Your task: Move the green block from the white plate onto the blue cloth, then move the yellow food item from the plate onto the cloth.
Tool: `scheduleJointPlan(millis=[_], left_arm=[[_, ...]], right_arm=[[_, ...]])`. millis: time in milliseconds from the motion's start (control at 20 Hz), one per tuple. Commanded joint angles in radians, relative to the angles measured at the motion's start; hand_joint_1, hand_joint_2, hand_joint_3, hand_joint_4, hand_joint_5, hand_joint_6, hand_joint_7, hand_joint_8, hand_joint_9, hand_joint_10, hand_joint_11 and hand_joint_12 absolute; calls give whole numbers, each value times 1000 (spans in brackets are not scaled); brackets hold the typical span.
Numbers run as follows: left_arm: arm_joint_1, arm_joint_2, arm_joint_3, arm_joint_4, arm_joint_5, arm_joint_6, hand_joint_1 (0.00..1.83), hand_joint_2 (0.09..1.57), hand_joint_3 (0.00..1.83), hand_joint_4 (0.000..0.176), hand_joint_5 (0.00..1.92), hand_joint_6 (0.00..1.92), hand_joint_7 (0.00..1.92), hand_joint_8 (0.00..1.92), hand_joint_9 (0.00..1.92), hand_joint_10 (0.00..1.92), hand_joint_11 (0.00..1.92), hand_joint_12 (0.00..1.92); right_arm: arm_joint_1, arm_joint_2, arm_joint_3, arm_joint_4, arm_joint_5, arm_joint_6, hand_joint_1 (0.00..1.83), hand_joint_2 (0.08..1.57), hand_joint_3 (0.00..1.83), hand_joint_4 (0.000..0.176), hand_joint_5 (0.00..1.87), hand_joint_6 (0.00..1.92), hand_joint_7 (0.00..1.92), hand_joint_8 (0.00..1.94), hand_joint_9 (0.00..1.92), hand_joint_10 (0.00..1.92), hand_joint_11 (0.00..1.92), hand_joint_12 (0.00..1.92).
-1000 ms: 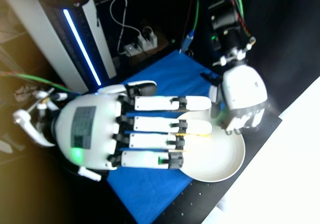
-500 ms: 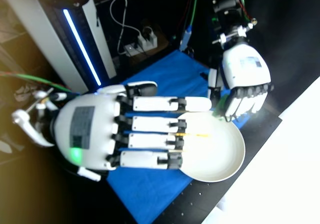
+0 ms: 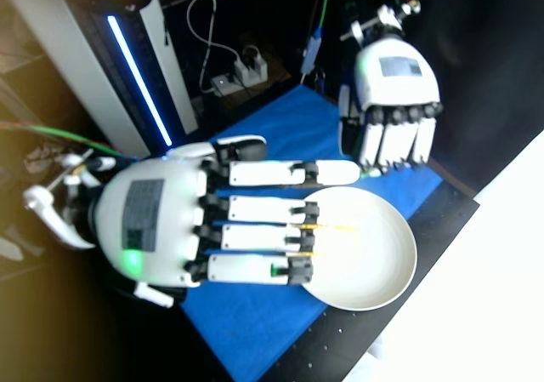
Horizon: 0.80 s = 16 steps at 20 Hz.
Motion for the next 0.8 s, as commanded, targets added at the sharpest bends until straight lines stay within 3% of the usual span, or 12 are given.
scheduleJointPlan(millis=[0, 50, 150, 300, 350, 400, 450, 500, 550, 600, 650, 750], left_arm=[[-8, 17, -22, 21, -110, 0, 1240, 1098, 0, 0, 1090, 649, 962, 1164, 877, 791, 666, 1307], [-8, 32, -42, 44, -111, 0, 1249, 1084, 0, 0, 1194, 481, 948, 1165, 952, 719, 771, 1212], [-6, 67, -89, 89, -116, 0, 1259, 1076, 1, 0, 1164, 491, 1014, 1103, 1036, 696, 841, 1175], [22, 103, -140, 118, -146, -1, 1266, 1110, 0, 0, 965, 783, 1045, 1093, 1088, 595, 799, 1198], [34, 109, -151, 118, -159, -1, 1250, 1152, 1, 0, 888, 875, 953, 1266, 971, 849, 681, 1409], [46, 115, -160, 118, -172, -2, 1232, 1193, 0, 0, 845, 907, 860, 1428, 834, 1152, 578, 1578], [59, 121, -171, 118, -183, -2, 1232, 1195, 0, 0, 850, 887, 854, 1452, 845, 1353, 629, 1722], [70, 127, -180, 118, -187, -2, 1232, 1195, 0, 0, 850, 887, 854, 1452, 845, 1353, 629, 1722], [81, 132, -188, 120, -189, -2, 1148, 1174, 8, 0, 865, 1085, 903, 1240, 874, 1489, 678, 1796], [91, 136, -196, 129, -186, -2, 1148, 1174, 8, 0, 865, 1085, 903, 1240, 874, 1489, 678, 1796], [101, 139, -202, 137, -179, -3, 1223, 1175, 1, 0, 862, 908, 909, 1346, 882, 1455, 648, 1824], [113, 143, -208, 143, -172, -3, 1248, 1162, 0, 0, 864, 901, 947, 1292, 886, 1359, 642, 1797]], right_arm=[[13, -2, -1, 25, 119, 5, 654, 822, 0, 65, 306, 1, 390, 7, 378, 19, 0, 1141], [13, -2, -1, 25, 119, 5, 660, 822, 0, 83, 314, 2, 374, 0, 367, 10, 0, 1183], [13, -2, -1, 25, 119, 5, 656, 823, 0, 87, 318, 4, 374, 0, 366, 8, 0, 1186], [9, -2, -1, 27, 118, 5, 668, 810, 0, 95, 318, 1, 360, 2, 365, 4, 0, 1246], [8, -2, -1, 27, 118, 5, 673, 801, 0, 110, 321, 1, 349, 0, 374, 5, 0, 1291], [8, -2, -1, 28, 118, 5, 678, 810, 0, 104, 320, 0, 343, 0, 370, 3, 0, 1267], [8, -2, -1, 28, 118, 5, 688, 802, 0, 103, 332, 5, 337, 0, 366, 1, 0, 1262], [8, -2, -1, 28, 118, 5, 688, 802, 0, 103, 332, 5, 337, 0, 366, 1, 0, 1262], [8, -2, -1, 28, 118, 5, 689, 797, 0, 99, 328, 1, 326, 0, 346, 0, 0, 1246], [8, -2, -1, 28, 118, 5, 689, 797, 0, 99, 328, 1, 326, 0, 346, 0, 0, 1246], [7, -2, -2, 28, 118, 5, 689, 791, 0, 105, 328, 0, 318, 0, 342, 0, 0, 1270], [6, -3, -2, 28, 117, 5, 674, 786, 0, 106, 323, 0, 331, 3, 357, 5, 0, 1320]])
